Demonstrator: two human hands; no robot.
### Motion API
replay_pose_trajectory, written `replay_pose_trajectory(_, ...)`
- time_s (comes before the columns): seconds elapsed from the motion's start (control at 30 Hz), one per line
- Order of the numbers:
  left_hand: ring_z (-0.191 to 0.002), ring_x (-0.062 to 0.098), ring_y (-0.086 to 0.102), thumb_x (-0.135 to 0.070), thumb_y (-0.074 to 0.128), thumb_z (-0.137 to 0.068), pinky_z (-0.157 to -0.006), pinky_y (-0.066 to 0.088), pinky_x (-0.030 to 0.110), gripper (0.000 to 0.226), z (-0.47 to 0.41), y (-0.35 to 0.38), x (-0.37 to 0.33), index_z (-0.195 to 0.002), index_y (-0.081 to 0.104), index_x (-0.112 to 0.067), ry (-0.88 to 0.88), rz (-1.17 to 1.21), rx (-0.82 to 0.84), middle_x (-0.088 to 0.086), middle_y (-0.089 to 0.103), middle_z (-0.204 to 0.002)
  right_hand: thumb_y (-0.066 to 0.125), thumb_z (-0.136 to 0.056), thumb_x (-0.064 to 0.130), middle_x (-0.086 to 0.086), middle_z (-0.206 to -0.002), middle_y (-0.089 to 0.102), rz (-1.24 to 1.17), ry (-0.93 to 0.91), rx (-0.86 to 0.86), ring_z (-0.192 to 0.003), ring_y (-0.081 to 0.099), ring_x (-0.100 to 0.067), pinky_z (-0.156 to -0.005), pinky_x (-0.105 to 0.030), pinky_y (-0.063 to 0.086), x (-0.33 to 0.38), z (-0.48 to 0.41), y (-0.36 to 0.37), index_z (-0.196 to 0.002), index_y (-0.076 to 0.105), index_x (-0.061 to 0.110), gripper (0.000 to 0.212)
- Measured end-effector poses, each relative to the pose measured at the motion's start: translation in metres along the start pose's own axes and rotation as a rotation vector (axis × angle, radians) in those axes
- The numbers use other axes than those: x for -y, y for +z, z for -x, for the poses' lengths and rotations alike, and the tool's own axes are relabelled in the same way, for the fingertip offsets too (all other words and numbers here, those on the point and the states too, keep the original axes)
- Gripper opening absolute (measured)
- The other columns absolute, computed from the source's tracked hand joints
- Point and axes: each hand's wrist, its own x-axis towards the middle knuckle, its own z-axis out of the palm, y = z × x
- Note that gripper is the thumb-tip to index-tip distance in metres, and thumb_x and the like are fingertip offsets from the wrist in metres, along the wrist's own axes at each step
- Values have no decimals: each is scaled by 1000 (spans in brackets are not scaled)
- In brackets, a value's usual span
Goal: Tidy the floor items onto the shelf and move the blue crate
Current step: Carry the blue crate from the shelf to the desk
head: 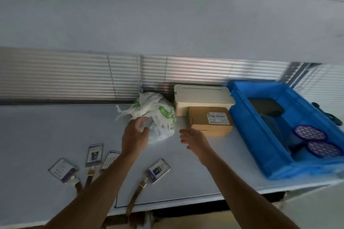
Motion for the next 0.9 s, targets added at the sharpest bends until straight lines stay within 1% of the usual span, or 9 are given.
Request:
replay_pose_trajectory(0.1, -88, 13, 63, -27, 58, -87, -65, 43, 20, 22, 32, 28, -37, -105, 68, -33, -23, 101, 188, -5, 70, -98, 57, -88, 23, 0, -87, 76, 113, -104, -111, -84, 73, -18, -79, -42, 56, -24, 50, -53, -89, 74, 27, 18)
replay_pose_trajectory(0.2, -80, 14, 63, -33, 61, -79, -63, 42, 25, 16, 50, 77, -62, -92, 68, -39, -23, 105, 434, -1, 71, -97, 59, -87, 22, 6, -82, 75, 260, -139, -282, -77, 71, -10, -76, -34, 57, -56, 97, -123, -92, 74, 24, 16)
replay_pose_trajectory(0.33, -80, 27, 65, -40, 58, -65, -65, 41, 28, 21, 56, 161, -107, -83, 68, -40, -41, 58, 624, 11, 73, -103, 62, -86, 23, -2, -83, 75, 434, 19, -611, -82, 69, -23, -76, -34, 52, -109, 132, -230, -86, 73, 18, 12)
replay_pose_trajectory(0.43, -90, 28, 67, -37, 62, -77, -71, 45, 30, 20, 64, 231, -161, -93, 70, -28, -22, 25, 694, 7, 71, -94, 59, -86, 26, -8, -90, 76, 416, 162, -727, -91, 68, -32, -76, -37, 52, -152, 128, -308, -87, 71, 16, 16)
replay_pose_trajectory(0.5, -92, 29, 67, -35, 63, -85, -76, 49, 36, 12, 67, 281, -197, -87, 67, -24, -63, 66, 705, 6, 67, -91, 56, -88, 32, -10, -102, 75, 359, 253, -738, -99, 68, -33, -83, -37, 52, -170, 119, -353, -99, 71, 17, 24)
replay_pose_trajectory(0.63, -88, 30, 62, -55, 66, -77, -69, 47, 33, 41, 64, 363, -247, -92, 59, -17, -370, 189, 728, 12, 64, -96, 39, -94, 58, -14, -117, 69, 290, 379, -667, -111, 63, -34, -92, -39, 46, -177, 88, -409, -114, 64, 13, 55)
replay_pose_trajectory(0.73, -83, 33, 67, -30, 74, -73, -79, 55, 42, 37, 68, 387, -260, -98, 58, -9, -522, 231, 685, 19, 66, -97, 40, -86, 73, -13, -115, 67, 86, 420, -563, -106, 64, -32, -93, -41, 50, -173, 64, -428, -111, 63, 10, 71)
replay_pose_trajectory(0.8, -73, 29, 62, -6, 61, -79, -71, 56, 42, 21, 70, 393, -258, -100, 56, -6, -515, 241, 613, 18, 61, -97, 53, -84, 68, -13, -115, 63, -245, 466, -488, -105, 65, -32, -91, -46, 52, -166, 55, -428, -111, 56, 10, 64)
replay_pose_trajectory(0.9, -88, 35, 66, 1, 58, -75, -65, 57, 44, 43, 77, 391, -258, -117, 52, -6, -515, 271, 549, 22, 65, -107, 66, -87, 48, -16, -114, 60, -521, 490, -424, -102, 65, -35, -86, -47, 53, -166, 44, -426, -117, 51, 6, 54)
